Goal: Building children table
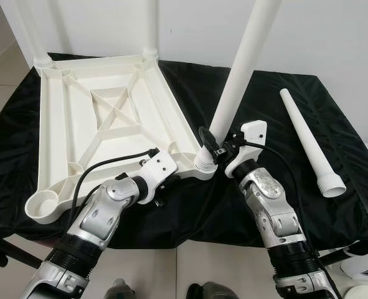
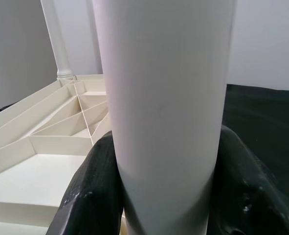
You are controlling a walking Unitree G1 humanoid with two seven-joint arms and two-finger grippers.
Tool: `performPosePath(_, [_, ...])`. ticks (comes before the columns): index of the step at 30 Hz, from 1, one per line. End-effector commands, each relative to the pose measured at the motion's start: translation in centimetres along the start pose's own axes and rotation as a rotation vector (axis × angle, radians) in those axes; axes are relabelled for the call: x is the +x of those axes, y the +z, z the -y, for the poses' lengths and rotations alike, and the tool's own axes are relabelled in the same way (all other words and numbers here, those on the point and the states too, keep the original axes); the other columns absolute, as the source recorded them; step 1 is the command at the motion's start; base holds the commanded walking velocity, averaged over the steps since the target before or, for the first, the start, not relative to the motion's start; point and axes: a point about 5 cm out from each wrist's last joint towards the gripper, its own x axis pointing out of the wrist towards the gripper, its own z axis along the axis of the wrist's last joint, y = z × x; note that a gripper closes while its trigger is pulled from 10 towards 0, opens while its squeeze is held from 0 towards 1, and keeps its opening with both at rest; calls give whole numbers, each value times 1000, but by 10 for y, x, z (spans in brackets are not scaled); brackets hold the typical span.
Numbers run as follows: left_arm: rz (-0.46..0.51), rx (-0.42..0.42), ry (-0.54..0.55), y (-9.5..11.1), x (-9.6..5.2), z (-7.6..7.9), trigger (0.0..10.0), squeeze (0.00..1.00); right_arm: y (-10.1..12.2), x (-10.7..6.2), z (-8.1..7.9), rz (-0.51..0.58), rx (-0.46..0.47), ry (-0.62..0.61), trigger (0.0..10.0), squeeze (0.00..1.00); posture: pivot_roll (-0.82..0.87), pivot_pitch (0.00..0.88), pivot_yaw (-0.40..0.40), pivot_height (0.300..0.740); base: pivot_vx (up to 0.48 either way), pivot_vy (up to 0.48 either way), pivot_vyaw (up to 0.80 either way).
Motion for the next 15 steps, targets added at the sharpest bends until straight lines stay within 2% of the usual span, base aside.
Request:
performPosePath(1, [-4,24,15,3,-2,-5,10000,0,-21,-3,-5,-98,2,56,10000,0,63,33,-53,740,0,0,0])
performPosePath(5, [-4,24,14,4,-2,-5,10000,0,-20,-2,-6,-85,-3,87,10000,0,65,35,-53,740,0,0,0])
performPosePath(9, [-6,24,15,4,-4,-5,10000,0,-15,-7,2,-50,-21,136,10000,0,73,37,-56,740,0,0,0])
performPosePath(15, [-7,21,16,3,-5,-5,10000,0,-21,-13,2,-68,-6,148,10000,0,74,39,-56,740,0,0,0])
